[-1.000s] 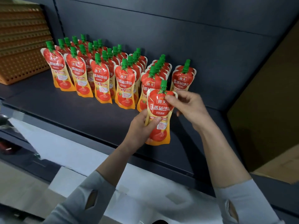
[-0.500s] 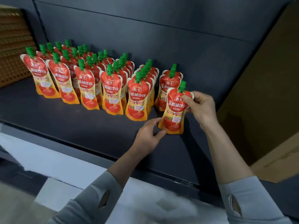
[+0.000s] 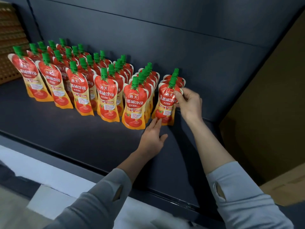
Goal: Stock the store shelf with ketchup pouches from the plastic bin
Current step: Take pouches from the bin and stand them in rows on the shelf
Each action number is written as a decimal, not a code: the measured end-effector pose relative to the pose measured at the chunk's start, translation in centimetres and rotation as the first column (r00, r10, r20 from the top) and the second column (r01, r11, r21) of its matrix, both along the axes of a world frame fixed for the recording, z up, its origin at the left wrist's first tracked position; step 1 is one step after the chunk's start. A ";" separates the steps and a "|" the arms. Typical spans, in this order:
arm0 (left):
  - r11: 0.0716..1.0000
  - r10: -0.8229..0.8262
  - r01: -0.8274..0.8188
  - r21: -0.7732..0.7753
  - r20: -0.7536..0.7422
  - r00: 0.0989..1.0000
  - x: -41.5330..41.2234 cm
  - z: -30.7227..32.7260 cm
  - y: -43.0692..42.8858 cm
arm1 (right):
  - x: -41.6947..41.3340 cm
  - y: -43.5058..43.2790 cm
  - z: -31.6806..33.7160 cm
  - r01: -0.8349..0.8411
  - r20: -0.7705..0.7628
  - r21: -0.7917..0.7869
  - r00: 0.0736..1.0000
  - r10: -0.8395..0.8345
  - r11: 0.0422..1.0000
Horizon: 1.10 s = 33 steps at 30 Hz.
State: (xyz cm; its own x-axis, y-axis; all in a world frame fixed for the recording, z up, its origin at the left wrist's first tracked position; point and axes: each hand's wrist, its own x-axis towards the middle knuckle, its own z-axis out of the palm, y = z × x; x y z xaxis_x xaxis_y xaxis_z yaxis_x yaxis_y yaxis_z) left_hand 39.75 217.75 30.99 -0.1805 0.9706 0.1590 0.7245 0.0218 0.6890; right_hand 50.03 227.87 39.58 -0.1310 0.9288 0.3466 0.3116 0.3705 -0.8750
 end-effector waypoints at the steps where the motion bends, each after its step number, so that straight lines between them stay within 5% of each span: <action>1: 1.000 0.004 -0.004 0.001 -0.002 1.000 -0.1 -0.1 0.1 | -0.1 0.1 -0.1 0.003 0.006 0.005 1.000 -0.003 1.000; 22: 0.999 -0.029 0.030 -0.016 0.046 0.999 -0.9 0.5 -0.8 | 0.4 -1.2 0.5 0.032 0.248 0.108 0.967 -0.058 0.994; 28: 0.991 -0.013 0.001 0.133 0.091 0.996 -4.6 1.0 -5.9 | 1.1 -5.9 -1.3 0.149 0.329 0.211 0.920 -0.213 0.966; 33: 0.957 0.067 -0.116 0.267 0.188 0.980 -9.7 0.6 -13.2 | -1.4 -12.8 -5.1 0.090 0.359 0.222 0.918 -0.167 0.971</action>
State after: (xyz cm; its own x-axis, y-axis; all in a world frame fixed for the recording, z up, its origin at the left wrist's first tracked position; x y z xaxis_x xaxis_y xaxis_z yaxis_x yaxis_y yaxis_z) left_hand 30.03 204.55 31.64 -0.3155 0.8715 0.3755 0.5956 -0.1262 0.7933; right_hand 48.61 215.06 34.51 -0.1707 0.8642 0.4733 0.6565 0.4579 -0.5994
